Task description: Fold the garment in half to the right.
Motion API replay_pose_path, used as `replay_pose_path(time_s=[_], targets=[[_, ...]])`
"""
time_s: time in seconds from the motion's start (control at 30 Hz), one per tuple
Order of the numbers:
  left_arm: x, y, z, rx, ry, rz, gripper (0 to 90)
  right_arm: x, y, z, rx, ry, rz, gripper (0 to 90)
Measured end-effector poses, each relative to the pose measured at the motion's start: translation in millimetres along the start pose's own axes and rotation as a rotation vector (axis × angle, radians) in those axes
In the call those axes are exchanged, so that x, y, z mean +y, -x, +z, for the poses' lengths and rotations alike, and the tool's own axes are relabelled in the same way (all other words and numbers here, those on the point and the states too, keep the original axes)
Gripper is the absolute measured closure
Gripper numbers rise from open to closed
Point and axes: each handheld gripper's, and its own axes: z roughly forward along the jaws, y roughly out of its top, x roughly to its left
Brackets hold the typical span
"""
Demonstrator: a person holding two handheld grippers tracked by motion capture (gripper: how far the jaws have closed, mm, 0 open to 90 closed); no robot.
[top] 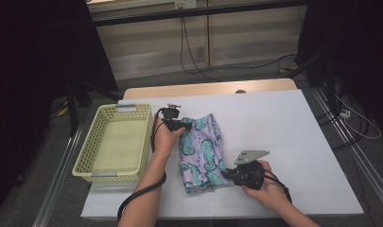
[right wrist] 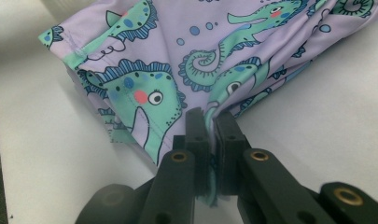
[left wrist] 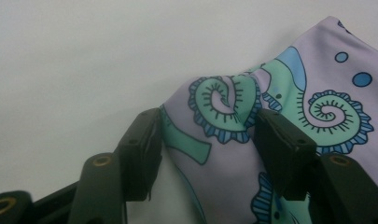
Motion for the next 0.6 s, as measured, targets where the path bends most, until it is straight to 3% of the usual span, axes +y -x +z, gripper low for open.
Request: replay_pose_path(time_s=[0.4, 0.6], targets=[[3.0, 3.7, -0.7, 0.015, -0.026, -0.027, 57.7, 0.3, -1.3, 1.2, 0.002, -0.005, -0.006, 86.0], [4.2, 5.4, -0.5, 0.002, -0.035, -0.042, 63.1, 1.0, -1.4, 1.2, 0.002, -0.006, -0.011, 86.1]])
